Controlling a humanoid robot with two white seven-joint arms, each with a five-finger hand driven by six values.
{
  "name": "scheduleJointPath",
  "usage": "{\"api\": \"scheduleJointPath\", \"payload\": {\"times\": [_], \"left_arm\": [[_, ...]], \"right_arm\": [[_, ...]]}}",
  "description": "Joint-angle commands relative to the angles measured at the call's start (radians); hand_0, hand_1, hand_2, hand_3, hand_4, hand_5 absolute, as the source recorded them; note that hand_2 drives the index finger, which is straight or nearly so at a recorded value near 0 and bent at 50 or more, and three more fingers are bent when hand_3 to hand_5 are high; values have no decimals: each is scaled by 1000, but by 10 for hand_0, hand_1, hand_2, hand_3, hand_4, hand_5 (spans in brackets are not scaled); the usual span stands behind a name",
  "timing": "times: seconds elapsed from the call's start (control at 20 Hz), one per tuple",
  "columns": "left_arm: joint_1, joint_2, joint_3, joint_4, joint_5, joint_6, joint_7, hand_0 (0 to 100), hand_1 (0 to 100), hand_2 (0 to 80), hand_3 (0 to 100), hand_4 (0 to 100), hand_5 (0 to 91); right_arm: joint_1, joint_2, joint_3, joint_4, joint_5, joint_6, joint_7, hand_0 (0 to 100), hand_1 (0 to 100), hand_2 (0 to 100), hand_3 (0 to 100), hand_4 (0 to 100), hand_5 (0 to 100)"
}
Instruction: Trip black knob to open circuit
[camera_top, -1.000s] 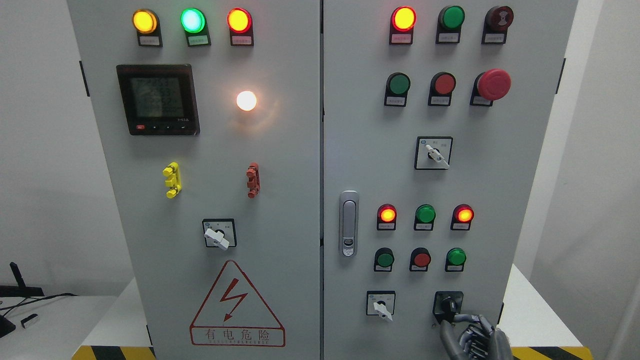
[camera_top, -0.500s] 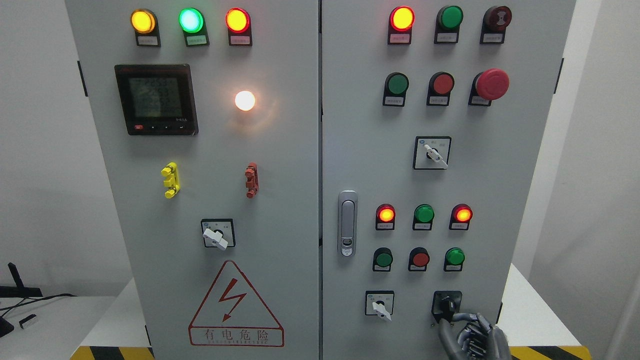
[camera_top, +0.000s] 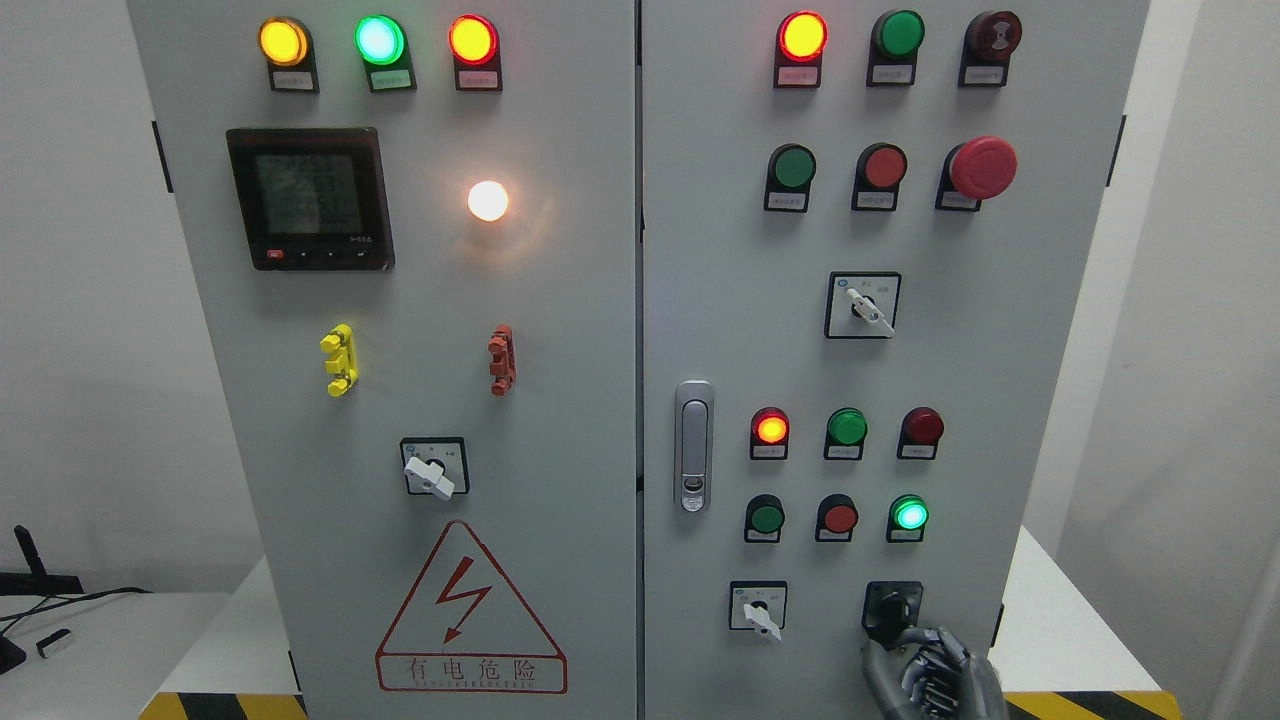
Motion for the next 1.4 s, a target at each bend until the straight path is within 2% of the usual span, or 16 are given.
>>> {"api": "scheduleJointPath", "payload": {"times": [0.0, 1.35], "left_arm": [[0, -1, 0, 0, 5, -1, 0, 120, 389, 0, 0, 0, 0], [0, -1, 0, 0, 5, -1, 0, 120, 389, 0, 0, 0, 0]], "right_arm": [[-2, 0, 12, 3, 0, 0, -1, 400, 721, 520, 911, 971, 1000], [-8, 0, 9, 5, 2, -2, -1, 406, 718, 517, 914, 971, 1000]]}}
